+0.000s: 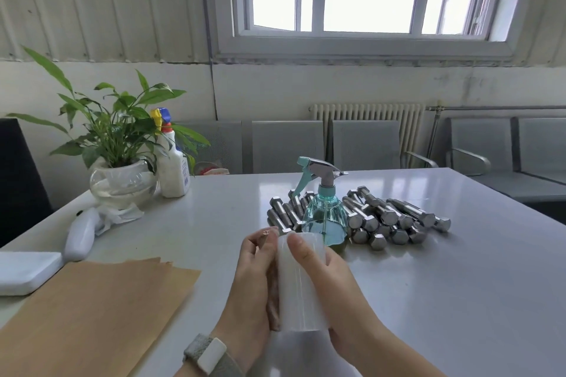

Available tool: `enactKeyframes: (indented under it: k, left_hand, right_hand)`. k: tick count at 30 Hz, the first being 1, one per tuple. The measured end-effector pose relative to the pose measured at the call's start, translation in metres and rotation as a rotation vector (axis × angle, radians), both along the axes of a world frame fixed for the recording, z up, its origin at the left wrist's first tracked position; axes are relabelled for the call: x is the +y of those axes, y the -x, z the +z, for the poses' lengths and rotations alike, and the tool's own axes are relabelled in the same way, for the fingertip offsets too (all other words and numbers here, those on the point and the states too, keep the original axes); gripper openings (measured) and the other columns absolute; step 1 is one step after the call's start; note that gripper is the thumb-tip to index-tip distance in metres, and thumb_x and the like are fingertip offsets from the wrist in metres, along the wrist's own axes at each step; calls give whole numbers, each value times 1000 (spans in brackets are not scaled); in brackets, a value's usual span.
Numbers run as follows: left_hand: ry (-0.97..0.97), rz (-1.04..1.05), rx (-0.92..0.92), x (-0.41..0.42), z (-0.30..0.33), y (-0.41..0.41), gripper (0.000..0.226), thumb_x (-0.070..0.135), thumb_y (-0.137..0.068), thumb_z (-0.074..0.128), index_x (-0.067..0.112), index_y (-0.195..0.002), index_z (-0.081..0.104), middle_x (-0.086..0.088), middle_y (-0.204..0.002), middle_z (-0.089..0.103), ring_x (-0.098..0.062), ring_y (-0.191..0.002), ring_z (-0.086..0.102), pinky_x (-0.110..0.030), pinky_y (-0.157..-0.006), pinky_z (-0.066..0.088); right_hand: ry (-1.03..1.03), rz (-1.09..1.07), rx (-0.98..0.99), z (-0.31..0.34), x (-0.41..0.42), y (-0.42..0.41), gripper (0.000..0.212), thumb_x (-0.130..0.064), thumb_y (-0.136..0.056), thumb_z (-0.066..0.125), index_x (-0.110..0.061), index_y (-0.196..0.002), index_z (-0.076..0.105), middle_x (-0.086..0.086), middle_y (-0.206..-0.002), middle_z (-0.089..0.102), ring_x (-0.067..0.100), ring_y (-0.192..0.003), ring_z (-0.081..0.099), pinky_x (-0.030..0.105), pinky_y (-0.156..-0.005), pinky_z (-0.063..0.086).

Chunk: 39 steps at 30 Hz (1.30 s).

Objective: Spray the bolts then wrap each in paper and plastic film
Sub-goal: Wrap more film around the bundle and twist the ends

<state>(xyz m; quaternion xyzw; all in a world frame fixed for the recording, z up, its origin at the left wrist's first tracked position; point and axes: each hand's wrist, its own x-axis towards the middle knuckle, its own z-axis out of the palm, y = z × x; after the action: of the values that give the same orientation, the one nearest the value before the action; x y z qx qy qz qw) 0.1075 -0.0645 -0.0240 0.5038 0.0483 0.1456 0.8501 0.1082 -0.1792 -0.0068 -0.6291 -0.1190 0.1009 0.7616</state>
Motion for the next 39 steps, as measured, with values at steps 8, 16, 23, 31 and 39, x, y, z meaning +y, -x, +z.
enactKeyframes:
  k: [8, 16, 23, 31, 39]
  left_hand:
    - [250, -222, 54, 0, 2, 1, 49, 34, -100, 41, 3, -89, 78, -21, -100, 72, -29, -88, 72, -37, -68, 59]
    - [-132, -62, -92, 3, 1, 3, 46, 50, -71, 70, 26, -105, 50, -4, -83, 73, -23, -74, 72, -32, -59, 56]
    - [-330, 27, -94, 8, -2, 0, 40, 66, -74, 56, 32, -92, 67, 0, -86, 73, -22, -82, 70, -41, -72, 58]
    - [-372, 114, -106, 6, 1, 1, 37, 66, -77, 55, 35, -96, 62, -3, -92, 70, -25, -88, 69, -44, -73, 58]
    - [175, -164, 53, -2, 0, 7, 51, 50, -91, 45, 12, -111, 72, -18, -103, 72, -30, -87, 71, -36, -61, 58]
  right_hand:
    - [214, -140, -59, -3, -5, -10, 70, -81, -58, 65, -20, -94, 69, -2, -88, 73, 17, -84, 71, 44, -83, 58]
    - [17, 43, 218, 1, -9, -1, 54, -58, -86, 61, -17, -121, 63, 11, -113, 72, 27, -104, 69, 51, -96, 53]
    - [-22, 134, 180, 8, -12, -2, 63, -57, -71, 80, -10, -111, 68, 10, -87, 72, 22, -73, 70, 31, -54, 53]
    - [26, 2, -1, 0, -3, -1, 66, -62, -66, 78, -17, -112, 62, 12, -104, 71, 30, -96, 70, 51, -83, 59]
    - [383, -281, -122, -3, 2, -1, 74, -91, -67, 31, -26, -91, 56, -12, -77, 63, -5, -69, 58, 25, -63, 41]
